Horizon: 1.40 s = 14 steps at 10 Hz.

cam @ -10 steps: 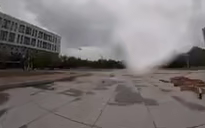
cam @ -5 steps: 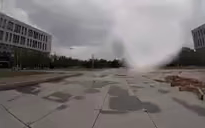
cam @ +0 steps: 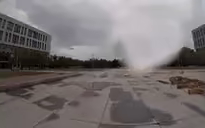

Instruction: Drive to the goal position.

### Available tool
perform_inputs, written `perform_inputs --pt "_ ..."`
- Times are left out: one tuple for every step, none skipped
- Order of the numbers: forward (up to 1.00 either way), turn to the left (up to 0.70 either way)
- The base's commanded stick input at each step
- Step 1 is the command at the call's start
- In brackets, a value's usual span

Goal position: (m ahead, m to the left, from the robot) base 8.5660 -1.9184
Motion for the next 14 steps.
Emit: perform_inputs --pt "0.7 0.0" --pt "0.7 0.0" --pt "0.7 0.0" --pt "0.7 0.0" --pt "0.7 0.0" --pt "0.7 0.0" --pt "0.7 0.0" --pt "0.7 0.0" --pt "0.7 0.0" --pt "0.7 0.0" --pt "0.7 0.0" --pt "0.7 0.0" --pt "0.7 0.0" --pt "0.7 0.0"
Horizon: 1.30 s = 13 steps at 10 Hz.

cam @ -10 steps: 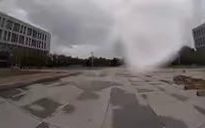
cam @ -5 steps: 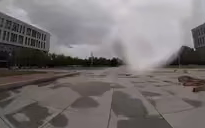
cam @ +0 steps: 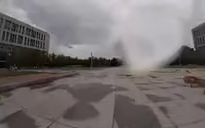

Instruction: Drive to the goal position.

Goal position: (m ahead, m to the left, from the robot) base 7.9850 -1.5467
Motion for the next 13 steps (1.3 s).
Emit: perform_inputs --pt "0.7 0.0" --pt "0.7 0.0" --pt "0.7 0.0" --pt "0.7 0.0" --pt "0.7 0.0" --pt "0.7 0.0" --pt "0.7 0.0" --pt "0.7 0.0" --pt "0.7 0.0" --pt "0.7 0.0" --pt "0.7 0.0" --pt "0.7 0.0" --pt "0.7 0.0"
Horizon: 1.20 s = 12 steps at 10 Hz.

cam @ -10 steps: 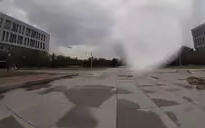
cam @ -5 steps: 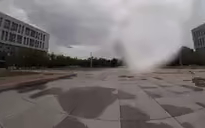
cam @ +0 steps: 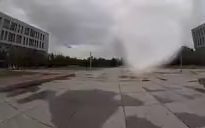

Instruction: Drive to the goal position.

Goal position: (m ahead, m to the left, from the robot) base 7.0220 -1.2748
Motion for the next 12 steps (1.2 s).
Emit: perform_inputs --pt "0.7 0.0" --pt "0.7 0.0" --pt "0.7 0.0" --pt "0.7 0.0" --pt "0.7 0.0" --pt "0.7 0.0" --pt "0.7 0.0" --pt "0.7 0.0" --pt "0.7 0.0" --pt "0.7 0.02" --pt "0.7 0.01" --pt "0.7 0.0"
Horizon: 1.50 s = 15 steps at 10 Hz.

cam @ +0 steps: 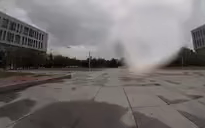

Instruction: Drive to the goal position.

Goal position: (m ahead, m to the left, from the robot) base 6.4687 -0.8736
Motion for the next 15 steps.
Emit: perform_inputs --pt "0.7 0.0" --pt "0.7 0.0" --pt "0.7 0.0" --pt "0.7 0.0" --pt "0.7 0.0" --pt "0.7 0.0" --pt "0.7 0.0" --pt "0.7 0.0" --pt "0.7 0.0" --pt "0.7 0.0" --pt "0.7 0.0" --pt "0.7 0.0" --pt "0.7 0.0" --pt "0.7 0.0" --pt "0.7 0.0"
